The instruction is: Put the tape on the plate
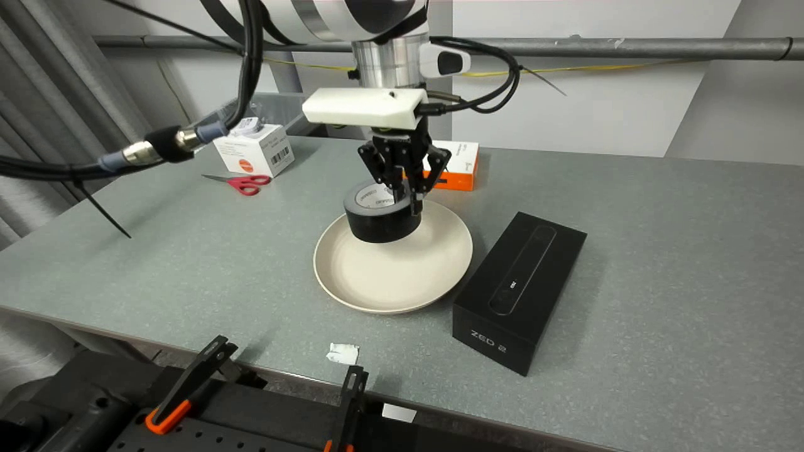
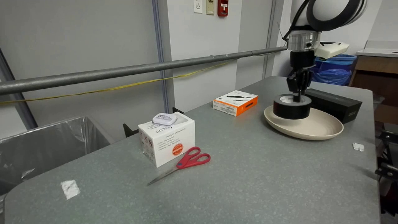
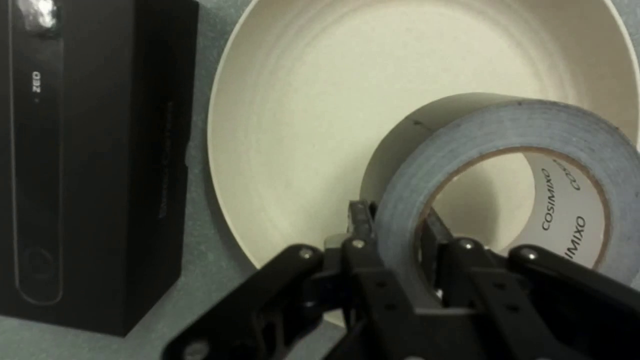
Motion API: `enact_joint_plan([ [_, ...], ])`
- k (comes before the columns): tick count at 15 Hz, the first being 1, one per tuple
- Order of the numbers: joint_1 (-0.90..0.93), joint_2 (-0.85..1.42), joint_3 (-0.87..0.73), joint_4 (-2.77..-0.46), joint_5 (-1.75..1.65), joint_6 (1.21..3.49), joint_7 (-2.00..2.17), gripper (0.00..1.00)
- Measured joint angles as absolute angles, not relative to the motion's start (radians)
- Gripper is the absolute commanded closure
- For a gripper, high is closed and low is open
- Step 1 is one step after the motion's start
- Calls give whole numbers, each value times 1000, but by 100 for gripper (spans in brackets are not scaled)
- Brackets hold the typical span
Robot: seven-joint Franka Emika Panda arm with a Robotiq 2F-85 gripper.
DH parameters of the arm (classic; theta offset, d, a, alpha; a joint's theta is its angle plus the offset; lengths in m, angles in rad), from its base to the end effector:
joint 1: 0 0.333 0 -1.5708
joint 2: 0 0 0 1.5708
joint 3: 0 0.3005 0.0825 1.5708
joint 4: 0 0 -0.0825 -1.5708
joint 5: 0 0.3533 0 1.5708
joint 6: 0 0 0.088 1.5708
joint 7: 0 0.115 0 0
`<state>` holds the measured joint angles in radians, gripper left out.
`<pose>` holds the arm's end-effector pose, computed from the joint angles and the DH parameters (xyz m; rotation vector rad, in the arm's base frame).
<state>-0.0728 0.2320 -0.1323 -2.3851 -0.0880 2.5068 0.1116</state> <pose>0.4625 -0.0978 0.2190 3.0410 -0.3684 -0.1730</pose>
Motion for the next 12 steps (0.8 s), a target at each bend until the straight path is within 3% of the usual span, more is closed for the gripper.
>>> enact_joint_plan([
  [3, -62, 299, -129, -2365, -90, 2514, 138, 93],
  [4, -57, 321, -129, -2356, -91, 2517, 150, 49],
  [5, -52, 340, -129, -2348, -92, 2522, 163, 46],
  [10, -40, 354, -130, -2321, -93, 2526, 185, 9],
  [12, -38, 346, -130, -2318, -94, 2527, 186, 0],
])
